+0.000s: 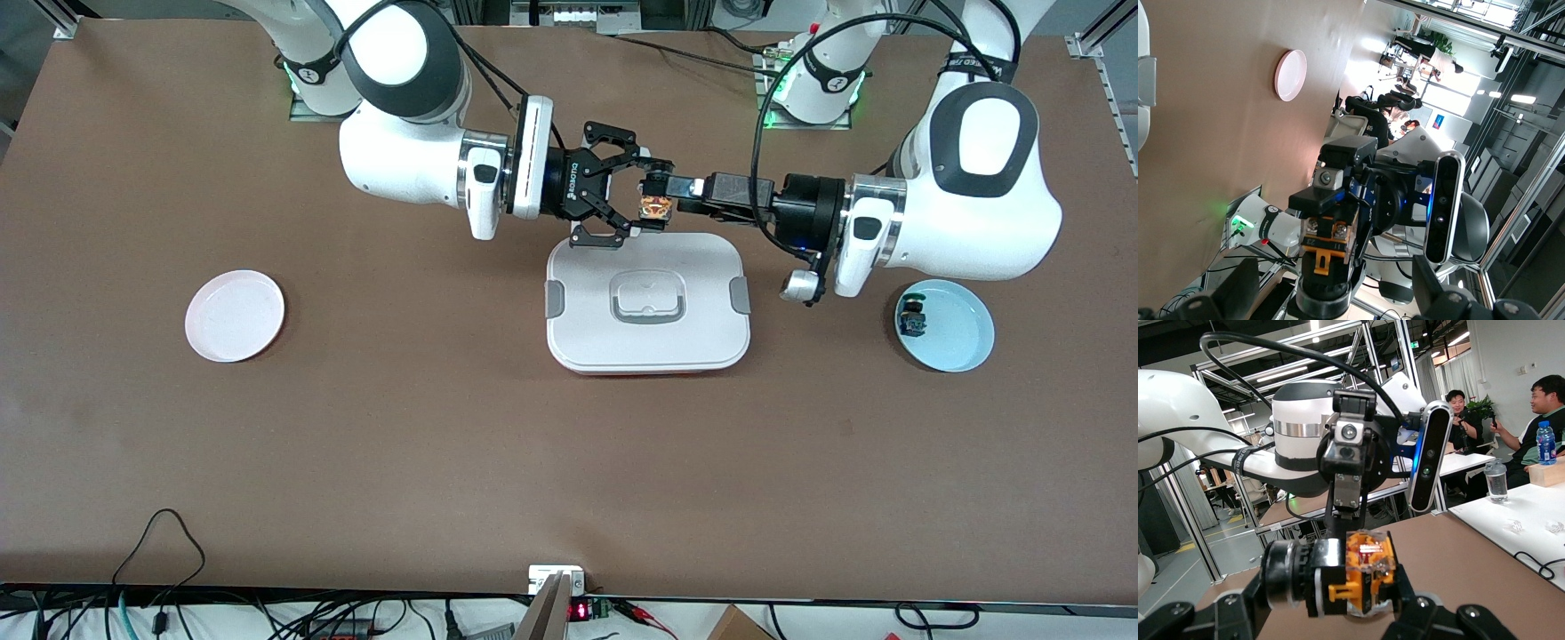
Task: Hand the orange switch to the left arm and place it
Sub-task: 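Grasp the switch with the left gripper while the right gripper opens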
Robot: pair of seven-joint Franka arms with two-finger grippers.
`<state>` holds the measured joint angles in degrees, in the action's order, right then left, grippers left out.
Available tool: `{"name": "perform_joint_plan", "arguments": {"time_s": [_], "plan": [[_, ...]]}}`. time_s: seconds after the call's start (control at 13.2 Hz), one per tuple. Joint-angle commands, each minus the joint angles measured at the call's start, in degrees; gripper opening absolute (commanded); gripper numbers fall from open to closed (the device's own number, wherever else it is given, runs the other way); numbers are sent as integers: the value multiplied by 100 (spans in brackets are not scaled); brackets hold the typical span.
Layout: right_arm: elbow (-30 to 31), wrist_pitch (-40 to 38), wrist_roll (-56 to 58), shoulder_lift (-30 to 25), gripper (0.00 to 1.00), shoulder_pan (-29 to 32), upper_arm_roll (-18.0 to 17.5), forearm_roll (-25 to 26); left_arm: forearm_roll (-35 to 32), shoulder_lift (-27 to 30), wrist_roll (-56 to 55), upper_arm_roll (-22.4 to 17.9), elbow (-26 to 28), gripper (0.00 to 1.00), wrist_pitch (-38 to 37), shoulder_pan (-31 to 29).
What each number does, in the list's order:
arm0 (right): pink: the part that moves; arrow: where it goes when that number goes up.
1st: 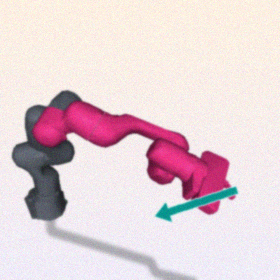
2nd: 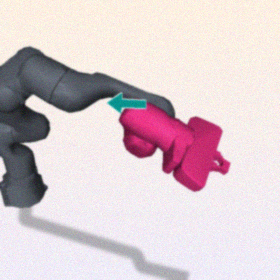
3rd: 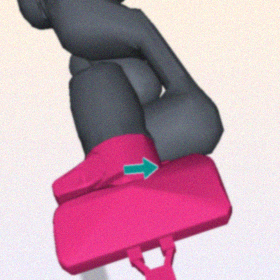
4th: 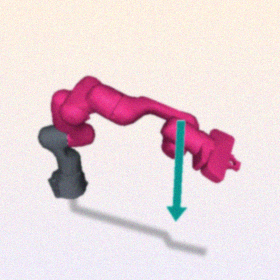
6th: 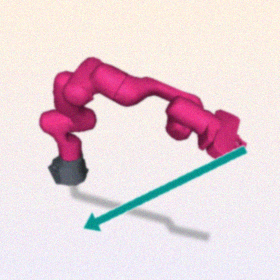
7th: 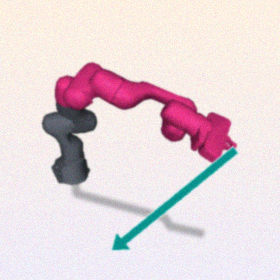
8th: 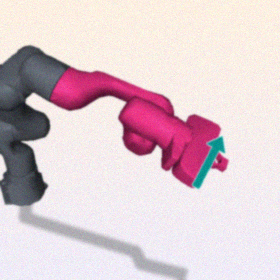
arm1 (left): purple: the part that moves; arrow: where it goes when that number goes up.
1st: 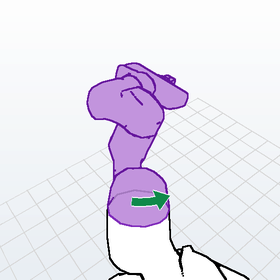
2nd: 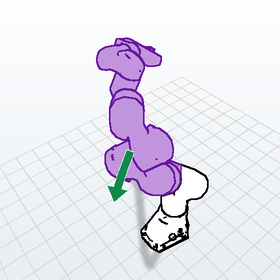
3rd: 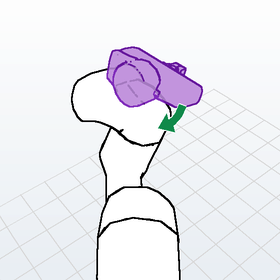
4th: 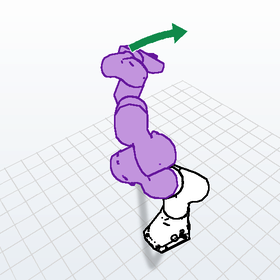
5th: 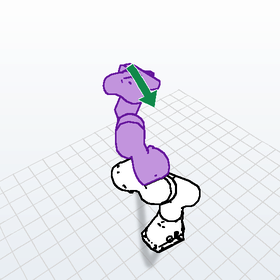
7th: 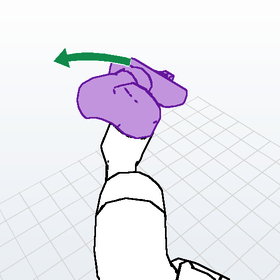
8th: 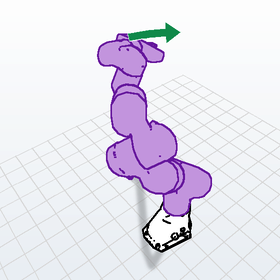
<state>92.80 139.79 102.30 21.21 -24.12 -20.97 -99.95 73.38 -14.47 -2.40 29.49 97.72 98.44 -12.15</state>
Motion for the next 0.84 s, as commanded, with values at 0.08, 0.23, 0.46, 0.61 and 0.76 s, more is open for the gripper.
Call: {"name": "perform_joint_plan", "arguments": {"time_s": [0.08, 0.23, 0.46, 0.61, 0.76], "plan": [[-139, 162, 185, 41, 0, -75, 14, -156, 115, 217, 179, 180, 212, 89, 290, -51], [-139, 162, 185, 41, 0, -75, 14, -148, 106, 217, 188, 180, 212, 69, 290, -51], [-131, 171, 185, 41, 0, -75, 14, -148, 97, 199, 231, 172, 221, 29, 237, -60], [-131, 171, 185, 32, 0, -75, 14, -139, 88, 199, 231, 172, 256, 11, 228, -60], [-122, 162, 185, 32, 0, -75, 14, -139, 88, 199, 223, 172, 256, 0, 228, -69]]}}
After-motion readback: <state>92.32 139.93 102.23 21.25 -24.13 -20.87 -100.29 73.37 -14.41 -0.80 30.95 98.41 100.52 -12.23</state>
